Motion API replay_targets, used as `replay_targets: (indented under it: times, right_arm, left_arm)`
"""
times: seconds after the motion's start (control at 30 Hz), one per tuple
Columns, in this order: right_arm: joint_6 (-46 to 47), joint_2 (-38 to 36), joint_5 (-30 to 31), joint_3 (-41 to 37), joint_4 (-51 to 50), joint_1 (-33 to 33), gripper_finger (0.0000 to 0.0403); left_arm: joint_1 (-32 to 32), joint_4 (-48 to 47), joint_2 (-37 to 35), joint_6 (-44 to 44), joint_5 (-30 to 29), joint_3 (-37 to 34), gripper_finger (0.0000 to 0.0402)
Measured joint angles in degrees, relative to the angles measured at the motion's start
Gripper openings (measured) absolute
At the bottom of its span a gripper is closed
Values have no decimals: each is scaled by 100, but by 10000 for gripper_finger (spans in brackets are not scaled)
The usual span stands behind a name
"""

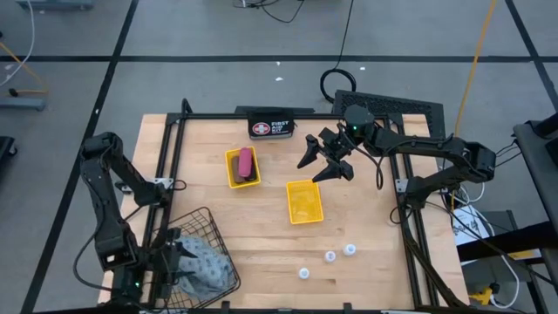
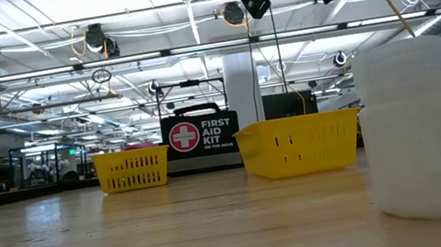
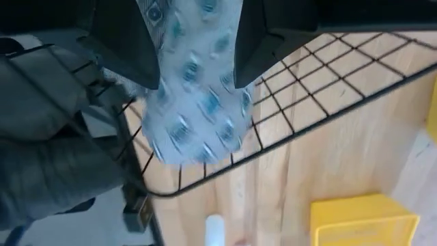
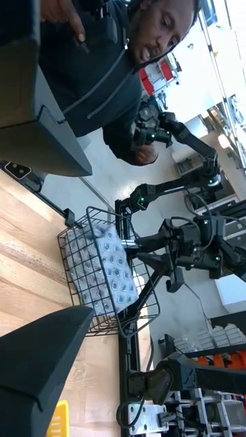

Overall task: Pick & Place Medicine items
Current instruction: Put the blue patient gown into the wire basket

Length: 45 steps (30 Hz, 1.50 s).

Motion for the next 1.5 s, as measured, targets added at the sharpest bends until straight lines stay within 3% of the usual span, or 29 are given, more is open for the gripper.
replay_targets:
  times: [0.3,0.53,0.87,1.17,1.27,1.5]
  right_arm:
    - [0,0,93,0,0,0,311]
    - [-51,0,147,0,-1,0,311]
    - [-197,0,129,0,-1,0,311]
    - [-348,0,123,0,-1,0,311]
    - [-355,0,106,0,-1,0,311]
    - [-399,0,104,0,-1,0,311]
  left_arm:
    - [-91,957,-608,1050,-72,0,198]
    - [350,891,-892,954,-379,7,198]
    - [1693,909,-22,-221,2036,2,198]
    - [2005,1512,890,-1437,3616,-1,198]
    - [1974,1618,978,-1888,3913,0,198]
    - [1809,1505,979,-2641,3901,0,198]
